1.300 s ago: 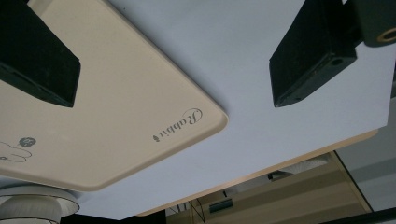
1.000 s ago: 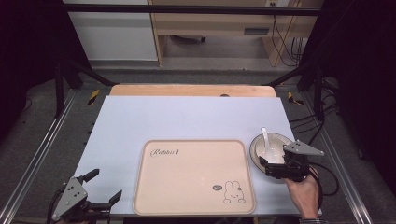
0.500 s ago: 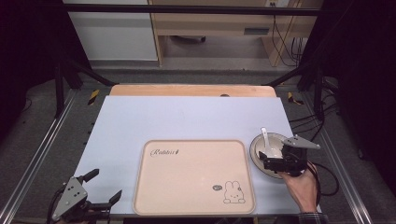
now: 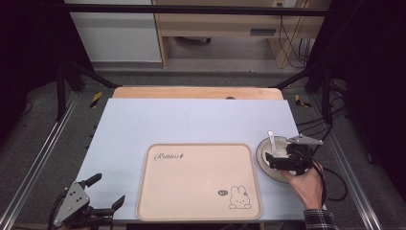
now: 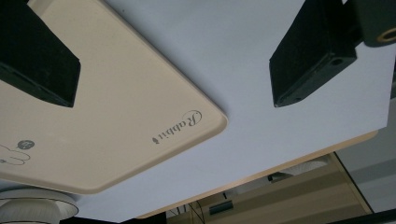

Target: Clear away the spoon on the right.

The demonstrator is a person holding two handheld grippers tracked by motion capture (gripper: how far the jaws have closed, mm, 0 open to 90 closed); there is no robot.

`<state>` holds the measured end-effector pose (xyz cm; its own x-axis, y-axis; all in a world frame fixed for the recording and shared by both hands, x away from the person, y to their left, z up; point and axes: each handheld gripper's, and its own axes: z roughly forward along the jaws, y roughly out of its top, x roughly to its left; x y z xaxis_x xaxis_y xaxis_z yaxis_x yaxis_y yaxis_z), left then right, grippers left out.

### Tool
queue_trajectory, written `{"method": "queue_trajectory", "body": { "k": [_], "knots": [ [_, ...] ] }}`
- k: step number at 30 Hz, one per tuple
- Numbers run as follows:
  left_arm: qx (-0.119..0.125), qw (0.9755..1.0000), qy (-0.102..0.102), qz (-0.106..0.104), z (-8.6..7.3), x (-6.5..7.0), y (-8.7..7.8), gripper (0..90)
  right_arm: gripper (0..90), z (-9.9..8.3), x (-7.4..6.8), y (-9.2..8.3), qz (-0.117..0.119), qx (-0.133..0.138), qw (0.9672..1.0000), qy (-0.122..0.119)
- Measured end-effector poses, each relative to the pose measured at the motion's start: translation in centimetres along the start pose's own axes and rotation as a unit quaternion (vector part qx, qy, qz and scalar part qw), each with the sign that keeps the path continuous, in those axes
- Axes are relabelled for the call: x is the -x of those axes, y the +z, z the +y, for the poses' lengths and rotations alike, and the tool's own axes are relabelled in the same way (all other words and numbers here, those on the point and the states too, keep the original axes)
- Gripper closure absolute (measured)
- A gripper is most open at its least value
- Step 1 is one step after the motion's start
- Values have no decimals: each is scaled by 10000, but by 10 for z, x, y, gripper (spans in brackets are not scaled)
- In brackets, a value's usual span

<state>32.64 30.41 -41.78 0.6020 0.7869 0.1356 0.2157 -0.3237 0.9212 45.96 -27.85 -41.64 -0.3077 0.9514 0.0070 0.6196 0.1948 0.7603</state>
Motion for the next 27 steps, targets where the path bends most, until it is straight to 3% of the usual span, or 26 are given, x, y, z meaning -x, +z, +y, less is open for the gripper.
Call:
{"method": "queue_trajectory", "body": {
  "k": [4,5,12,27],
  "knots": [
    [-2,10000,3,2,0,0,0,15,119,0,2,1,-36,-68,10000,32],
    [-4,10000,8,3,0,0,0,15,192,1,2,2,-87,-101,9999,46],
    [-24,10000,37,15,0,0,0,15,401,6,7,2,-144,-63,9999,-65],
    [-41,10000,62,21,0,0,0,15,545,15,7,16,-57,-303,9995,-99]
  ]
}}
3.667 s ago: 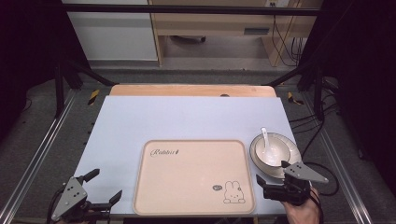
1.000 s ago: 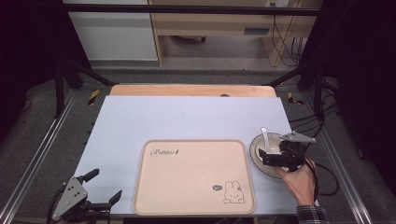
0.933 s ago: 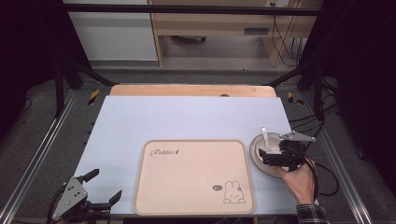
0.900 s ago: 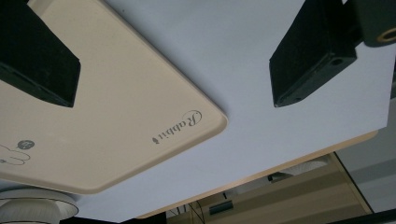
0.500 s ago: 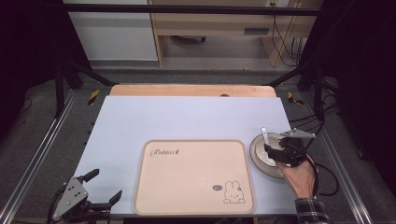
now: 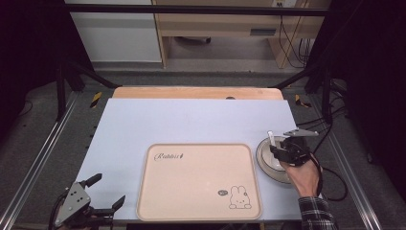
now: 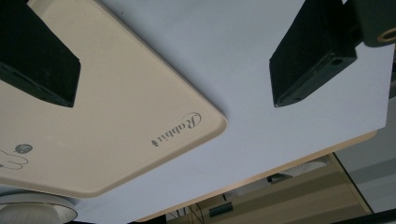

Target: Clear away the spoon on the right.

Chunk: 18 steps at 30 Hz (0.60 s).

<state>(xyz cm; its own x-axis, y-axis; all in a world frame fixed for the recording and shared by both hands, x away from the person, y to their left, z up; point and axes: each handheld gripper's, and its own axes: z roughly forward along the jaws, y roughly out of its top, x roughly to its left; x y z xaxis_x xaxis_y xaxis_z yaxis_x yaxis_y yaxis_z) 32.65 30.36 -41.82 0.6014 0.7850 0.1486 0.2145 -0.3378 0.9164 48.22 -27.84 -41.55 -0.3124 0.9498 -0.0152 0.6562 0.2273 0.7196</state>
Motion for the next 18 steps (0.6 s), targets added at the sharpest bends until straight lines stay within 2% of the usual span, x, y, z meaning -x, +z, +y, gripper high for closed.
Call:
{"method": "queue_trajectory", "body": {
  "k": [12,18],
  "knots": [
    [-25,10000,17,-8,0,0,0,15,621,5,-2,14,-66,-252,9997,-10],
    [-23,10000,18,-5,0,0,0,15,733,7,-5,17,-49,-313,9995,-30]
  ]
}}
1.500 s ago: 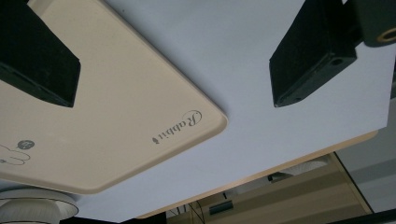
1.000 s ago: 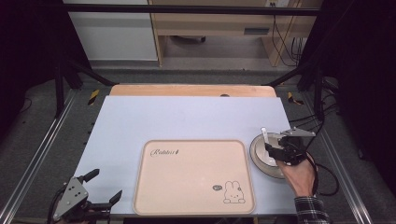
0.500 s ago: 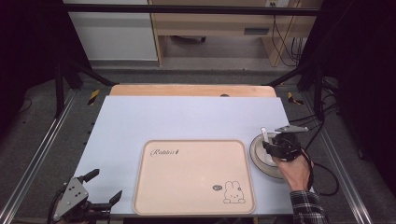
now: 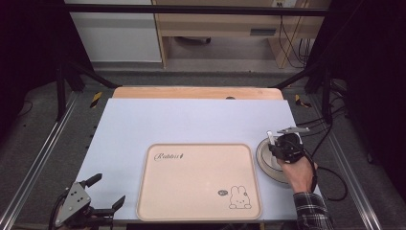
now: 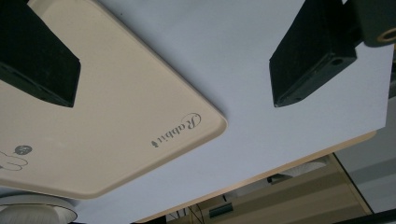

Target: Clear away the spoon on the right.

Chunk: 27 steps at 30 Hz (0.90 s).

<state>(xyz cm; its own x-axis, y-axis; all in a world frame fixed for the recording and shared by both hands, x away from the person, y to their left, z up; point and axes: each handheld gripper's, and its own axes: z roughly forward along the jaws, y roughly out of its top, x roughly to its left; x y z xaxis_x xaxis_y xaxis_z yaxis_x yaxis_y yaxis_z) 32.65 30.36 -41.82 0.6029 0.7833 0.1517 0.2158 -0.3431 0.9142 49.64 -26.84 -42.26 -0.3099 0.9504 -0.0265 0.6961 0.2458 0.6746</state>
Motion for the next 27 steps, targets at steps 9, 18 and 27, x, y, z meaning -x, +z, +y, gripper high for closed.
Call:
{"method": "queue_trajectory", "body": {
  "k": [9,18,27],
  "knots": [
    [0,10000,4,3,0,0,0,15,742,2,1,-9,97,0,9999,100],
    [7,10000,1,14,0,0,0,15,744,6,0,-21,194,-1,9998,93],
    [16,10000,-1,11,0,1,0,15,745,11,2,-38,291,8,9995,94]
  ]
}}
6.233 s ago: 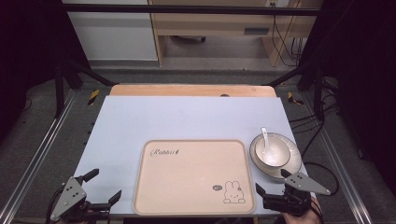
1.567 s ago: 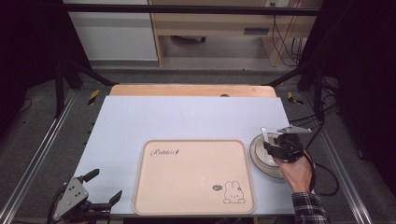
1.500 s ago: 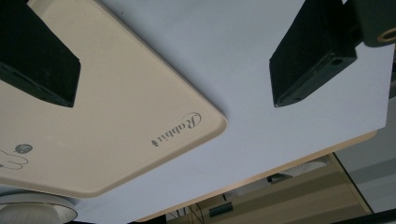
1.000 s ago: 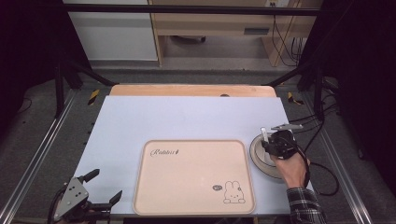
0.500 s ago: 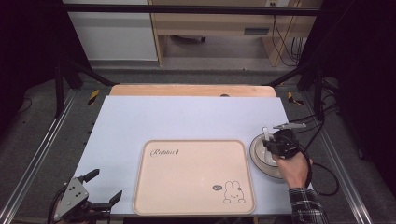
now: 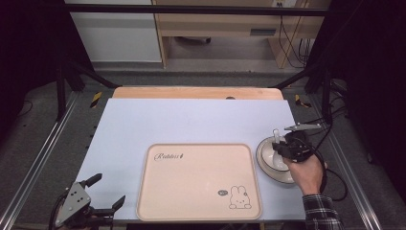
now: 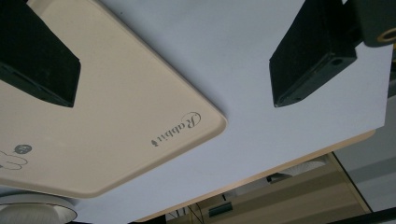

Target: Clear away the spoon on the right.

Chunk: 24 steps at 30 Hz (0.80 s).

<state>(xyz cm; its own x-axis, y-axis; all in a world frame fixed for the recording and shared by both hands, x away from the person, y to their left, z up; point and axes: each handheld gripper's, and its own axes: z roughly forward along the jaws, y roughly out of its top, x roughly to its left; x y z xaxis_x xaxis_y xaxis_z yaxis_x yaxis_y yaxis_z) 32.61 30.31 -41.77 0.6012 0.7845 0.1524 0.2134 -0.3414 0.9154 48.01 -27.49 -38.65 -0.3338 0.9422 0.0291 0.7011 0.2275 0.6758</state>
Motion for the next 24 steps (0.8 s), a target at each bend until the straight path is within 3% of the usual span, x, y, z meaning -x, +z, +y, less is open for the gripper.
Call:
{"method": "queue_trajectory", "body": {
  "k": [10,24],
  "knots": [
    [8,10000,-8,2,0,0,0,15,745,6,-1,-21,25,-138,9997,-176],
    [19,10000,-6,1,0,0,0,15,745,16,-9,-48,184,-97,9994,-293]
  ]
}}
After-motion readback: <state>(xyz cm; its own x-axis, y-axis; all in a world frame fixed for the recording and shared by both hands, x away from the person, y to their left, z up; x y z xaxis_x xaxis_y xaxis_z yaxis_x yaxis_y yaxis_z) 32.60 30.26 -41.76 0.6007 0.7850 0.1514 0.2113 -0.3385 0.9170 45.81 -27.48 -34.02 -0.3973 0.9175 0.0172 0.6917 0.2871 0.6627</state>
